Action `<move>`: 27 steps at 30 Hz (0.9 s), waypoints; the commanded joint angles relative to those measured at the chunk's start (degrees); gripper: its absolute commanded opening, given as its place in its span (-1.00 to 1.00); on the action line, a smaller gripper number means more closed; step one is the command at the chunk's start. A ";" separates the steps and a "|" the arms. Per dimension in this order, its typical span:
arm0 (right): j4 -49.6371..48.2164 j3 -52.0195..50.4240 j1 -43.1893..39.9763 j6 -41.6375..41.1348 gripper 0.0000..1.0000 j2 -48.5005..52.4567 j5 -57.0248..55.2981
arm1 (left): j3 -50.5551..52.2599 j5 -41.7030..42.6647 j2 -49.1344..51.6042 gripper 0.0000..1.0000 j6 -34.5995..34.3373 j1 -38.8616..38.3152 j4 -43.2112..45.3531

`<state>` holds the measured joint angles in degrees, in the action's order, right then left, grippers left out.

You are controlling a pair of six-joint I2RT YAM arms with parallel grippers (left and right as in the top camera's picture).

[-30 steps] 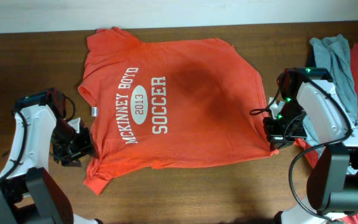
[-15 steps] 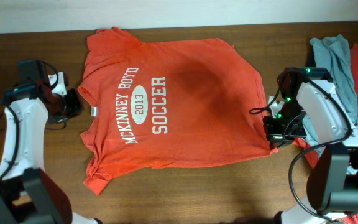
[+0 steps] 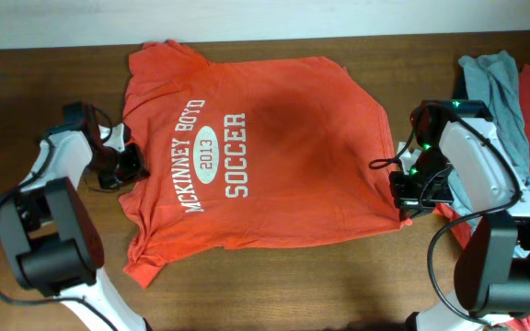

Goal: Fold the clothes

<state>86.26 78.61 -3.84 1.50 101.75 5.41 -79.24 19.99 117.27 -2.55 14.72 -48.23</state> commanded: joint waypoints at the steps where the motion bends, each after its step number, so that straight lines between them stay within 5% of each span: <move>1: 0.09 -0.28 -0.37 -0.46 -0.92 -0.94 -0.07 | -0.46 0.85 4.26 -0.86 1.36 -0.09 0.42; 9: 0.28 -0.28 -0.37 -0.46 -0.92 -0.94 -0.09 | -0.48 -14.99 6.34 -0.99 -2.05 1.22 -0.42; 27: 0.26 -0.28 -0.37 -0.46 -0.92 -0.94 -0.07 | -8.35 -14.78 6.34 -0.99 -4.48 8.33 -3.13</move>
<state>86.28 78.61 -3.84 1.52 101.75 5.63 -85.84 9.58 121.51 -6.50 22.26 -49.54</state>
